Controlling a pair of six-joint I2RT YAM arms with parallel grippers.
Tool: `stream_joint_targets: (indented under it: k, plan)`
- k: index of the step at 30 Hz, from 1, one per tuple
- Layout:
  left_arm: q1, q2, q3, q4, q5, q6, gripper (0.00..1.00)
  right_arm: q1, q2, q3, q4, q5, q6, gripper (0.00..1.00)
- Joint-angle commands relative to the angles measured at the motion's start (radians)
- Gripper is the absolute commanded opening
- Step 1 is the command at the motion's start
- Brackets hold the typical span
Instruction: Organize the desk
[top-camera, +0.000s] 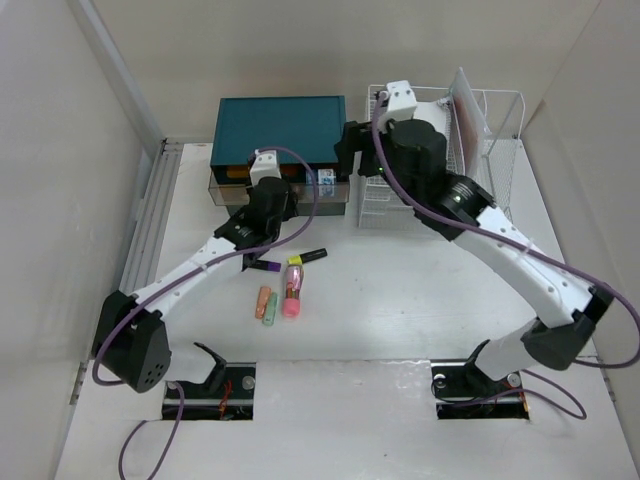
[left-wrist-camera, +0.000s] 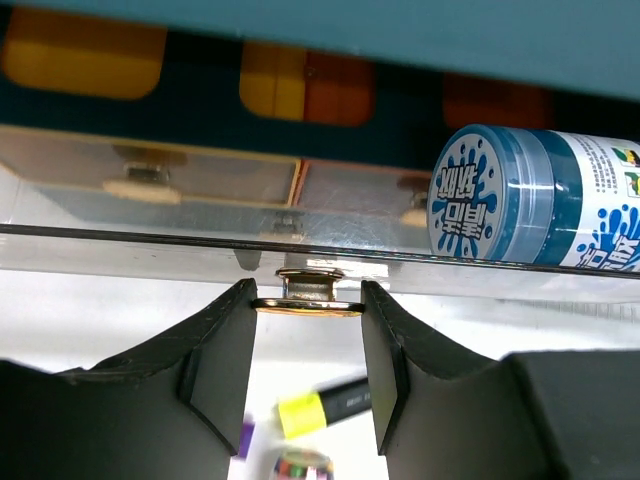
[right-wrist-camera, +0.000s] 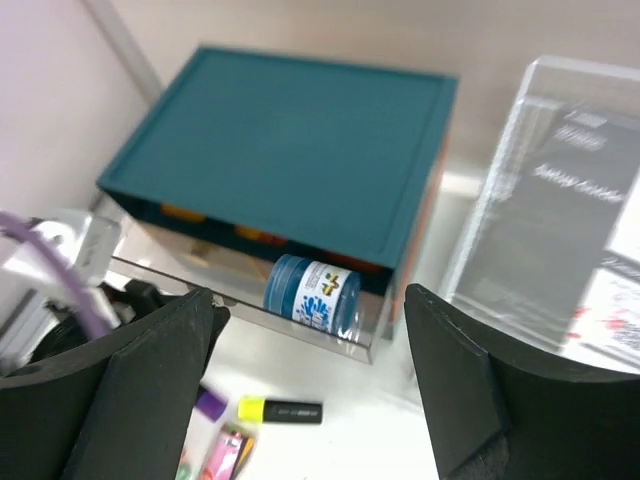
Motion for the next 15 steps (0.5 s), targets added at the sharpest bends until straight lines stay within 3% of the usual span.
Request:
stream_joint_targets:
  k: [1,15]
  plan:
    - [0.012,0.077,0.066,0.049,0.079,-0.018,0.00,-0.011,-0.070,-0.055,0.111,0.066,-0.049,0.82]
    - [0.095,0.235,0.209,0.060,0.088,0.013,0.00,-0.021,-0.136,-0.208,0.140,0.047,-0.079,0.82]
